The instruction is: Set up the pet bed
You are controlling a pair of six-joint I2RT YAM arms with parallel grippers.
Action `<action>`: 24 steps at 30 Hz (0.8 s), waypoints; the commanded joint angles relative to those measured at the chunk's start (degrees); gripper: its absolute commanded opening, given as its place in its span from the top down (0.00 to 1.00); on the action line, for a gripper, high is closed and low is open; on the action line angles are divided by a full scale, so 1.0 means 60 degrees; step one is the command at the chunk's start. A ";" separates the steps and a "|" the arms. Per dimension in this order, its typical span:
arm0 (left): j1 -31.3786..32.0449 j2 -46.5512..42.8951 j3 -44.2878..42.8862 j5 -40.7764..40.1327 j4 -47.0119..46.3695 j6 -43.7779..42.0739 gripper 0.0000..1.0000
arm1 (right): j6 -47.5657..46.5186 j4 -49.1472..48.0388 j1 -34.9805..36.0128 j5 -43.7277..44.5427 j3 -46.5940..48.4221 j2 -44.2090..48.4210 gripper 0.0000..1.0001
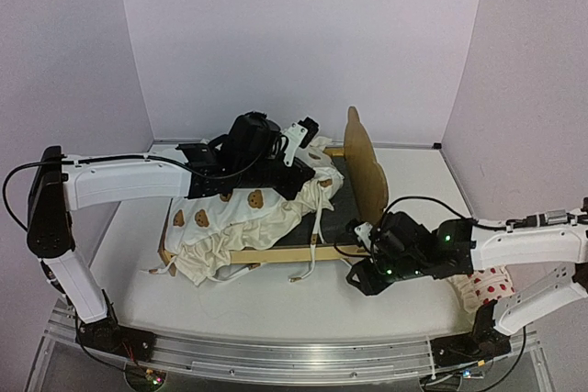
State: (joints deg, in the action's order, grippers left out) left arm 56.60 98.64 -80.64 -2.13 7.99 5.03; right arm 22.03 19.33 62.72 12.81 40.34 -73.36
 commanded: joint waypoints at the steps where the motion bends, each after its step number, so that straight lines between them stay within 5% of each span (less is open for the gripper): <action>1: -0.0014 0.0029 -0.0582 -0.0114 -0.0003 0.0163 1.00 | -0.1229 -0.3146 0.0259 0.1395 -0.1068 -0.0408 0.53; 24: -0.0014 0.0219 -0.0907 -0.0114 0.0298 0.0129 1.00 | -0.1698 -0.8349 -0.0144 0.3582 -0.2249 -0.3427 0.58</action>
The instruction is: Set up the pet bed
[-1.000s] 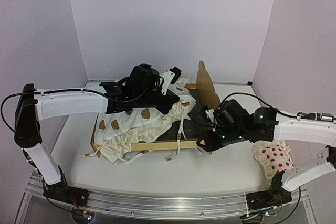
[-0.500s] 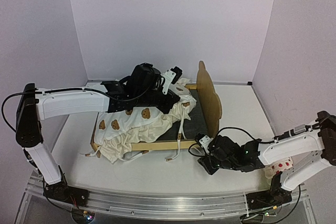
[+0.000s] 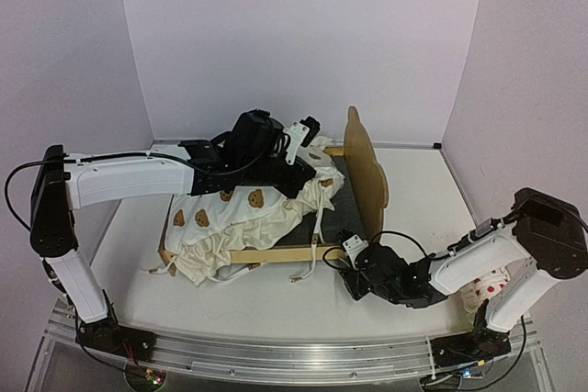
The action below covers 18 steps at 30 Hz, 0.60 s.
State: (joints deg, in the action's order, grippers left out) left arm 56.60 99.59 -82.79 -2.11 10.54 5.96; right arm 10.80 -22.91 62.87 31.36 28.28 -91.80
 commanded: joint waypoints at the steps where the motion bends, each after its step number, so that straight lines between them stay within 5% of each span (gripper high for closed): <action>1: -0.0014 0.0089 -0.0567 -0.0113 -0.0113 -0.0026 1.00 | 0.0206 -0.1553 -0.0200 0.0524 -0.0311 -0.0440 0.58; 13: -0.0014 0.0222 -0.0611 -0.0085 -0.0163 -0.0041 1.00 | -0.0073 -0.4857 -0.0471 0.0153 -0.0802 -0.2168 0.64; 18: -0.0014 0.0284 -0.0717 -0.0090 -0.0048 -0.0072 1.00 | -0.0248 -0.5440 -0.0510 0.0032 -0.0827 -0.2607 0.77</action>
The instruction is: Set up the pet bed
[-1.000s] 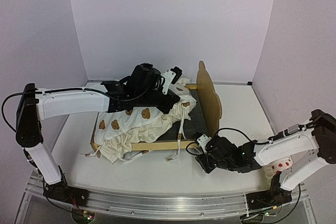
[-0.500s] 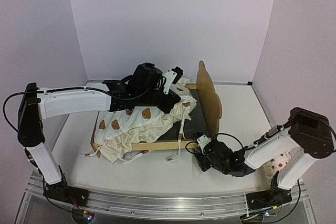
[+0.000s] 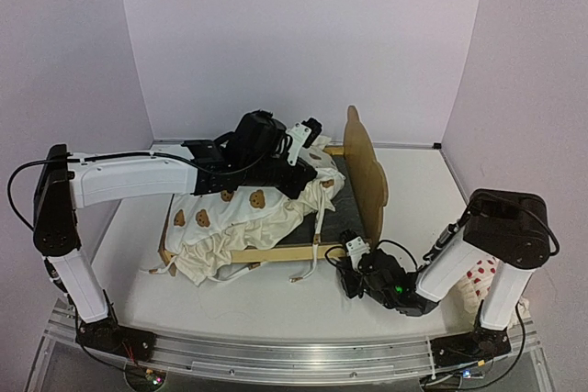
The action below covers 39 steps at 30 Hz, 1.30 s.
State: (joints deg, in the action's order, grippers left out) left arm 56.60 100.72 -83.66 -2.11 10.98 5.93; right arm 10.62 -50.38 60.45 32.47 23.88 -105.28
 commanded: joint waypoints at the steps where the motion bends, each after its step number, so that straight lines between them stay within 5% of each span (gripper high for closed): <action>1: -0.0013 0.0081 -0.0571 -0.0103 -0.0114 -0.0078 1.00 | -0.0239 -0.0899 -0.0119 -0.0133 -0.0113 -0.0378 0.81; 8: -0.0012 0.0098 -0.0566 -0.0102 -0.0117 -0.0081 1.00 | -0.0516 -0.0977 -0.0148 -0.0026 -0.0177 -0.0430 0.99; 17: -0.0014 0.0244 -0.0628 0.0041 -0.0136 0.0051 1.00 | 0.0075 -0.0830 -0.0144 -0.1540 -0.1267 0.0895 1.00; 28: 0.0253 0.1120 -0.1058 0.0600 -0.0188 0.0332 1.00 | 0.1914 0.1692 -0.0137 -0.3672 -0.1721 0.3407 1.00; 32: 0.0540 0.1336 -0.1283 0.0602 0.0184 0.0400 0.89 | 0.2384 0.2968 -0.0109 -0.4135 -0.1803 0.4244 1.00; 39: 0.1497 0.1659 -0.2348 -0.0576 0.1969 0.0416 0.53 | 0.3543 0.5498 -0.0050 -0.3637 -0.2034 0.6120 1.00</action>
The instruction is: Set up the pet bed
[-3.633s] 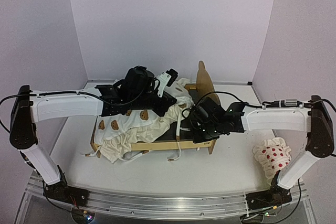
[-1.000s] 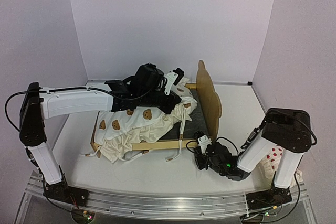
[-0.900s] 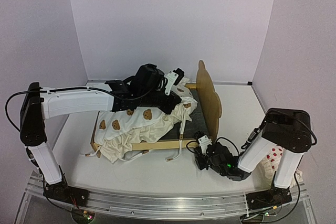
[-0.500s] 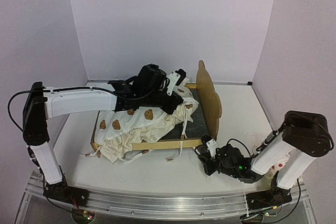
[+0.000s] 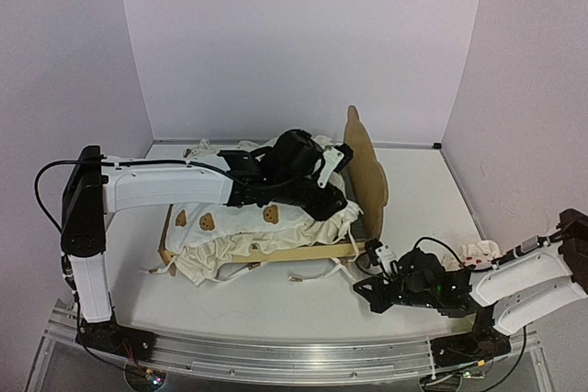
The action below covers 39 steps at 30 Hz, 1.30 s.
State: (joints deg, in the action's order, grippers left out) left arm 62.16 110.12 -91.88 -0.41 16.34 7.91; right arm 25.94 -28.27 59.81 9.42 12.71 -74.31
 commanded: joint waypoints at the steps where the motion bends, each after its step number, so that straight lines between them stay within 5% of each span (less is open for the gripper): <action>1: 0.0694 0.0093 -0.1079 -0.1137 0.1337 0.0135 0.50 | 0.1198 0.2208 0.0057 0.0372 -0.0226 0.1241 1.00; 5: 0.1076 -0.0125 -0.1188 -0.2084 0.2422 0.0570 0.43 | 0.2107 0.3881 0.0066 0.0969 -0.0309 0.2152 1.00; 10: 0.1382 -0.0576 -0.0685 -0.2501 0.3477 0.1218 0.70 | 0.2791 0.5892 0.0078 0.1029 -0.0052 0.2846 1.00; 18: 0.1556 -0.0580 0.1050 -0.1775 0.3549 0.1916 0.91 | 0.3298 0.7752 0.0091 0.0449 0.0489 0.3445 1.00; 30: 0.1459 0.0056 0.1629 -0.2350 0.2937 0.2229 0.91 | 0.3292 0.8575 0.1001 -0.0775 0.1596 0.2639 1.00; 39: 0.0312 -0.0345 0.2337 -0.2715 0.1532 0.1500 0.91 | 0.2995 0.8469 0.1739 -0.0721 0.2352 0.1306 1.00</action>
State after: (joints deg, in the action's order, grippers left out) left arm 68.23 109.80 -79.35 -13.15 31.98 19.35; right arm 44.95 20.89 68.82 6.44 23.86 -63.48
